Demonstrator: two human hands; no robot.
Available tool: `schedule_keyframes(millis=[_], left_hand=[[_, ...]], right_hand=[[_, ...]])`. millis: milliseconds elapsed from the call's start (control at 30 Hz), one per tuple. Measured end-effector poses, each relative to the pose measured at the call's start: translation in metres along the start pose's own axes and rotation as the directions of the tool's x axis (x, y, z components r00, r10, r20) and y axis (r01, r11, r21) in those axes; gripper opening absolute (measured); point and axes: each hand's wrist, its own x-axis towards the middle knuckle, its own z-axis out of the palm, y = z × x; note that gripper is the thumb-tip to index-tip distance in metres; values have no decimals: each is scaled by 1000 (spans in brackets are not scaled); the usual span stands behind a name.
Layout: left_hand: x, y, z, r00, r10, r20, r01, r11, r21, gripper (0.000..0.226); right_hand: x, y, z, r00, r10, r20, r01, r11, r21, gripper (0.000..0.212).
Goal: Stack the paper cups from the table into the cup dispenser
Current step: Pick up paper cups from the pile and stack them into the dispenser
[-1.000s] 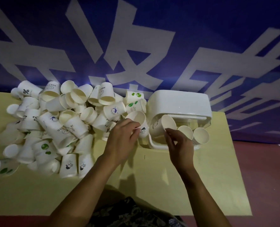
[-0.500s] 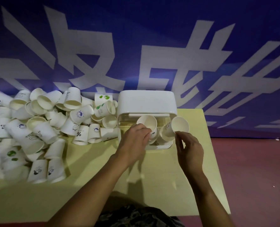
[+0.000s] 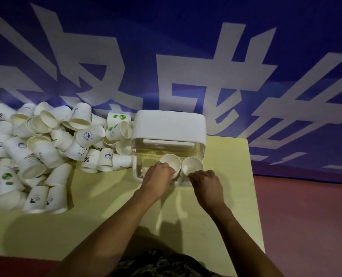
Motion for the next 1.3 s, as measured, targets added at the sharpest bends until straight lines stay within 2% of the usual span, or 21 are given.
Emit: schedule_keyframes(millis=[133,200,300,367,467,567,667,833,933,1033,1133,1200,1300], left_hand=[[4,3,5,1000,-22,-15,22,999,-41,26],[-1,0,5,994,-28,-102,14,990,-137,27],[-18,-13,-2,963,-58,-263,-12,966,-258,27],[-29,-34,-5,941,-118,-317,18,953,-301,23],[-49,-76,-8,897,-287,-336,129,897,-423,16],[-68,-120,-12,809,-501,-307,236,756,-611,11],[-80,-165,-18,709,-681,-181,319,539,-779,9],[-82,-238,-24,609,-789,76,374,202,-905,3],[-75,-261,-36,539,-807,240,327,-62,-943,4],[-65,-283,-41,525,-771,362,250,-266,-931,7],[-56,-297,-47,544,-704,457,206,-415,-886,7],[-49,-304,-52,558,-658,505,208,-479,-853,6],[-44,-315,-56,568,-641,517,223,-485,-846,6]], right_hand=[[3,1,4,1000,6,29,-6,1000,0,7],[5,-4,1,999,32,7,-32,999,42,7],[9,-23,-10,997,42,-70,-29,985,170,17],[14,-42,-13,995,-24,-95,44,974,220,18],[22,-74,-2,994,-105,-24,107,952,287,19],[28,-109,18,979,-173,103,135,945,299,18],[37,-143,40,934,-237,266,172,954,246,21],[63,-192,74,863,-199,464,113,972,207,35],[82,-212,100,835,-181,519,97,978,185,43],[98,-226,122,826,-137,547,92,990,108,55],[106,-233,138,819,-117,561,129,991,19,68],[107,-237,148,836,-106,539,158,986,-50,74],[107,-242,158,853,-67,518,181,968,-173,73]])
